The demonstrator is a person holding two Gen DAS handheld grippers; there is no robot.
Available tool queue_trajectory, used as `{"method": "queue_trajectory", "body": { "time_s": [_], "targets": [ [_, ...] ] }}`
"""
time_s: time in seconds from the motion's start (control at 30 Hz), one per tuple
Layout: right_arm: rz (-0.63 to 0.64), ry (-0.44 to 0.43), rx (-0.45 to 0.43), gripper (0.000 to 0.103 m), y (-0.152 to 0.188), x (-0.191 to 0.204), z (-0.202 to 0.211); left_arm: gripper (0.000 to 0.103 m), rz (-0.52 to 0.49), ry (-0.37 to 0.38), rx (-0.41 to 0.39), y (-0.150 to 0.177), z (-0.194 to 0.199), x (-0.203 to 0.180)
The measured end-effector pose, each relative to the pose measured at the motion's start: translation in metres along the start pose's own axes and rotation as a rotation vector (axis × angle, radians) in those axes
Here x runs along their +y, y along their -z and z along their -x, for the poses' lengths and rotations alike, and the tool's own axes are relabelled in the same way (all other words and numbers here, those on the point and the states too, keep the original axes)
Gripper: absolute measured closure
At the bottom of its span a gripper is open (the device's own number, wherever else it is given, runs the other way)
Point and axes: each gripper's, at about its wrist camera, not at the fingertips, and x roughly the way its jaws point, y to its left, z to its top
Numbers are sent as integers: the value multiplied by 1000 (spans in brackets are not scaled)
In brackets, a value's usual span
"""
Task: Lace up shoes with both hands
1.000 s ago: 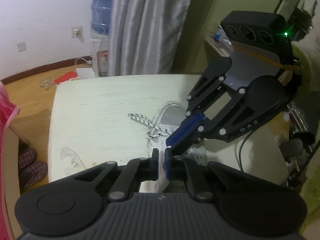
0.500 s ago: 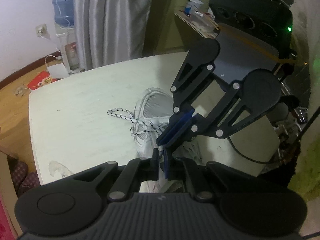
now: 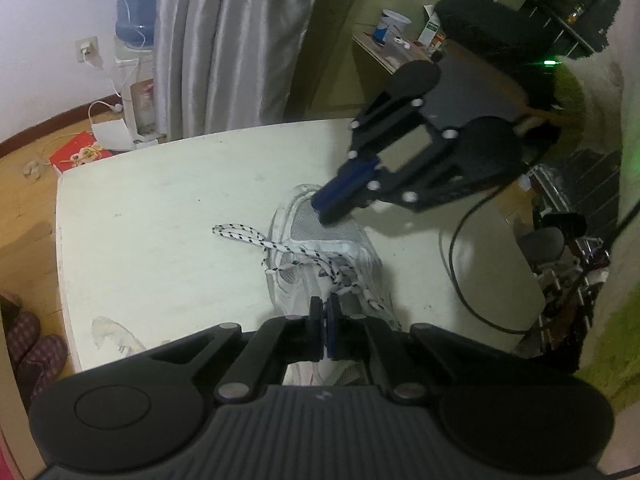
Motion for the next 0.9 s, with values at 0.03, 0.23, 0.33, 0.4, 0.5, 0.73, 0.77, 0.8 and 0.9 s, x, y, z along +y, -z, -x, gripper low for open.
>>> {"method": "queue_trajectory", "body": {
  "time_s": [0.03,0.23,0.33,0.4,0.5,0.73,0.77,0.8,0.9],
  "targets": [
    [9,1,24,96,0,-3,-5,102,-1,-1,-1,1,2,0],
    [155,52,105,96,-3,6,-27,103,12,-31,-11,8,16,-1],
    [114,44,117,97,-5,2,-28,103,34,-65,-4,15,25,4],
    [115,52,120,97,-5,4,-29,103,52,-82,0,20,33,6],
    [115,65,124,97,-5,6,-31,102,102,-81,-19,19,39,6],
    [117,96,133,96,-4,12,-33,91,176,9,-27,7,20,4],
    [117,100,134,96,-4,13,-34,88,176,19,-26,5,16,3],
    [117,104,135,96,-4,14,-34,88,175,27,-26,3,13,1],
    [118,108,130,96,-4,14,-34,88,160,29,-3,-3,6,-3]
  ]
}}
